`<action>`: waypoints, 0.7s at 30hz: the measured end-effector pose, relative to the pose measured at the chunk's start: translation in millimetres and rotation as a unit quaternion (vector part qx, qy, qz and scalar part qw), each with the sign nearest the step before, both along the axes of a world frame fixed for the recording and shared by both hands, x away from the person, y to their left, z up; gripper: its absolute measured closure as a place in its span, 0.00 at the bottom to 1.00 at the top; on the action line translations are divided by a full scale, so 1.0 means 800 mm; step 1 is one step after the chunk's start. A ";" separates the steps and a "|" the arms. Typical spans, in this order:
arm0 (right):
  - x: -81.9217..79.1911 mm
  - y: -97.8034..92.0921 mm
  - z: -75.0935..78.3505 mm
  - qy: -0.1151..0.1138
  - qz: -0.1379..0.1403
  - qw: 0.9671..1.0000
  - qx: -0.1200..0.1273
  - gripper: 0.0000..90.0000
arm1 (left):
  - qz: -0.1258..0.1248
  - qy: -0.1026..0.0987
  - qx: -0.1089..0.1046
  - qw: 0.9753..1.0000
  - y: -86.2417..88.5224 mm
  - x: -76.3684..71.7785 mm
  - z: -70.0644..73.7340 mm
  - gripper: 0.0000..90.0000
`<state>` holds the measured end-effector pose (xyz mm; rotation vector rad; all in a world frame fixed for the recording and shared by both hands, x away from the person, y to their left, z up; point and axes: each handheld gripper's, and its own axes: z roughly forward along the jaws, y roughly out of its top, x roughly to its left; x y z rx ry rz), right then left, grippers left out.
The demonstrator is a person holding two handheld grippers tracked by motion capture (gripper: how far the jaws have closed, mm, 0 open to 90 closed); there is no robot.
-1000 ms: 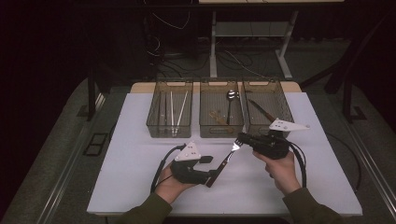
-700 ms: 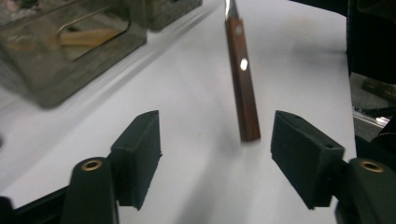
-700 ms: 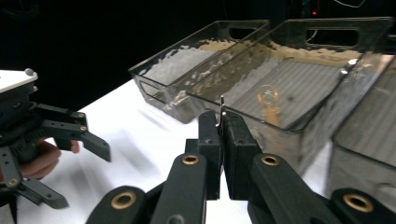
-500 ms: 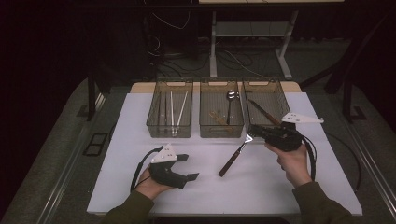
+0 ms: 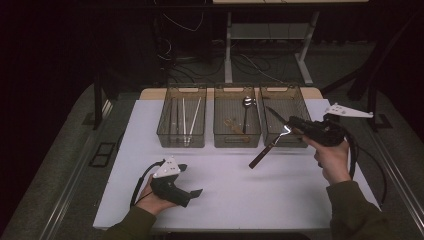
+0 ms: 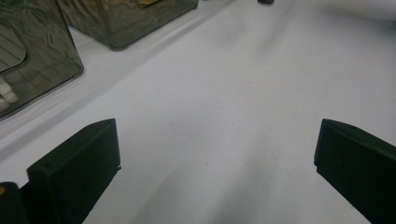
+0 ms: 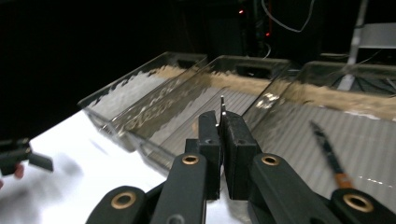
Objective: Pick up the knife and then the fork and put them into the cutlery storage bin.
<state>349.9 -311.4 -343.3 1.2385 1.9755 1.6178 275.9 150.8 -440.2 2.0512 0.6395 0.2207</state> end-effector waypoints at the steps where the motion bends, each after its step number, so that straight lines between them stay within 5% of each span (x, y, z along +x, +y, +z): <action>1: 0.002 -0.005 0.004 -0.002 -0.004 1.000 0.002 0.97 | -0.001 0.001 0.003 1.000 0.000 0.000 0.000 0.00; 14: 0.046 -0.073 0.057 -0.015 -0.091 0.996 -0.017 0.97 | 0.006 0.007 -0.002 1.000 0.000 0.000 0.001 0.00; 21: 0.079 -0.090 0.053 0.003 -0.123 0.992 -0.024 0.97 | 0.003 0.004 -0.006 1.000 -0.001 -0.002 0.004 0.00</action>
